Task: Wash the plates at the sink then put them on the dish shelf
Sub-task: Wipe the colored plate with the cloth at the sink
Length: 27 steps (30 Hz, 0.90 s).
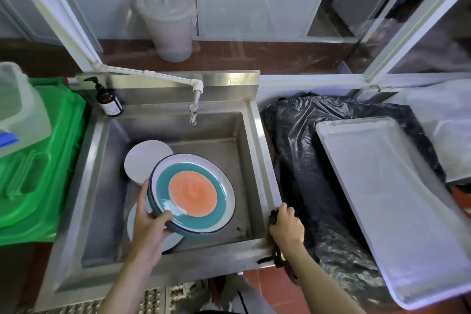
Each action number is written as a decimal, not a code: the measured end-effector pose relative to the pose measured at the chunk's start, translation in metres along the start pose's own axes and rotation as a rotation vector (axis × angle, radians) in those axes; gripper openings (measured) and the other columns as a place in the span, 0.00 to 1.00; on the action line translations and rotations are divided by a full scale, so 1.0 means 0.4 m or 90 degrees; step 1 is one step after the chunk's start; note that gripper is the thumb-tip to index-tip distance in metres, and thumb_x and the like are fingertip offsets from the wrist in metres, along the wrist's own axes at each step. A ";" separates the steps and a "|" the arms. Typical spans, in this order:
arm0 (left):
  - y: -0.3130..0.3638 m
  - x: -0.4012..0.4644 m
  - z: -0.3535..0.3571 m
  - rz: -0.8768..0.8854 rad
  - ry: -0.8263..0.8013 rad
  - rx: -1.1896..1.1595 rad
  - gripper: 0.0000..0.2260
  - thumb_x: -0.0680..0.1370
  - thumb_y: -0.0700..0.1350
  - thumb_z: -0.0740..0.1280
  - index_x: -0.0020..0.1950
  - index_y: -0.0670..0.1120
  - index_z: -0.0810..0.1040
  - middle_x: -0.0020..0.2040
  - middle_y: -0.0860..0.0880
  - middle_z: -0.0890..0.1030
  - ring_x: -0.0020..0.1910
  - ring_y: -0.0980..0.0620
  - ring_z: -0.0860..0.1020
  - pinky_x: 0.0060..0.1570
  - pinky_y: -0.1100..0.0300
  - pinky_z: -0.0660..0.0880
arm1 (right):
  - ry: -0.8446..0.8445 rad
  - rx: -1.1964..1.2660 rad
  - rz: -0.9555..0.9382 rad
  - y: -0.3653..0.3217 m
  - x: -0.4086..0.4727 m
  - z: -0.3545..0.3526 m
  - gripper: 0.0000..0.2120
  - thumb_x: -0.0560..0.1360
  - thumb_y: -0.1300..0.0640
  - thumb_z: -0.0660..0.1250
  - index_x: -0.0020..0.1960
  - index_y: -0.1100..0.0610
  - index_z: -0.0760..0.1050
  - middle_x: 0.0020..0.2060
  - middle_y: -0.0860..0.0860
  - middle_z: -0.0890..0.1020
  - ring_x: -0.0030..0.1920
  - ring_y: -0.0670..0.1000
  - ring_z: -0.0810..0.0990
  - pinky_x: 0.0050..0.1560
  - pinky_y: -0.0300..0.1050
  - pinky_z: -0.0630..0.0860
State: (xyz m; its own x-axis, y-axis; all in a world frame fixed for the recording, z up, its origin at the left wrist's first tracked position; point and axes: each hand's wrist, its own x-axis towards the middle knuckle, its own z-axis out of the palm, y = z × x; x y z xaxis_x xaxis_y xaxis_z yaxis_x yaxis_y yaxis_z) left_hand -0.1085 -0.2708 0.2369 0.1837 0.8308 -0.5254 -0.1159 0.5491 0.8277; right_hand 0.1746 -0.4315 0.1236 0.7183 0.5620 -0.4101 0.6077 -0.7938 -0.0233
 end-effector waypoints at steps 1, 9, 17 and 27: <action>0.000 0.001 0.004 -0.002 -0.002 -0.004 0.45 0.75 0.23 0.65 0.76 0.68 0.67 0.68 0.48 0.78 0.63 0.43 0.77 0.41 0.49 0.83 | 0.008 0.076 0.012 0.013 0.008 -0.019 0.16 0.78 0.53 0.66 0.62 0.56 0.67 0.57 0.55 0.78 0.54 0.62 0.83 0.44 0.51 0.73; -0.005 -0.009 0.032 -0.020 -0.012 -0.044 0.44 0.74 0.21 0.64 0.77 0.64 0.67 0.64 0.49 0.80 0.62 0.44 0.78 0.38 0.51 0.83 | 0.066 0.514 -0.098 -0.015 0.044 -0.269 0.15 0.76 0.60 0.72 0.61 0.53 0.76 0.46 0.44 0.81 0.46 0.42 0.80 0.41 0.35 0.73; -0.005 -0.041 0.082 0.002 -0.048 0.010 0.45 0.74 0.20 0.59 0.78 0.63 0.67 0.64 0.48 0.83 0.54 0.47 0.82 0.43 0.50 0.81 | 0.070 0.447 -0.401 -0.308 0.003 -0.334 0.13 0.74 0.52 0.71 0.58 0.50 0.77 0.46 0.46 0.85 0.47 0.50 0.82 0.44 0.45 0.75; 0.001 -0.060 0.101 0.019 -0.120 0.038 0.48 0.65 0.27 0.63 0.74 0.70 0.68 0.71 0.52 0.79 0.68 0.44 0.78 0.60 0.44 0.78 | 0.174 0.413 -0.432 -0.416 0.014 -0.208 0.17 0.78 0.50 0.71 0.65 0.51 0.80 0.57 0.49 0.79 0.57 0.54 0.77 0.52 0.44 0.71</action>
State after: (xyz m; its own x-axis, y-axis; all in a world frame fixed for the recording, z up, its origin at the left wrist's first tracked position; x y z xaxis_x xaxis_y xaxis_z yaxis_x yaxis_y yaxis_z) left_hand -0.0737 -0.2942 0.2578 0.3617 0.8112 -0.4594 -0.0663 0.5139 0.8553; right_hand 0.1057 -0.2768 0.2011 0.3888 0.9160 0.0987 0.6748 -0.2102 -0.7074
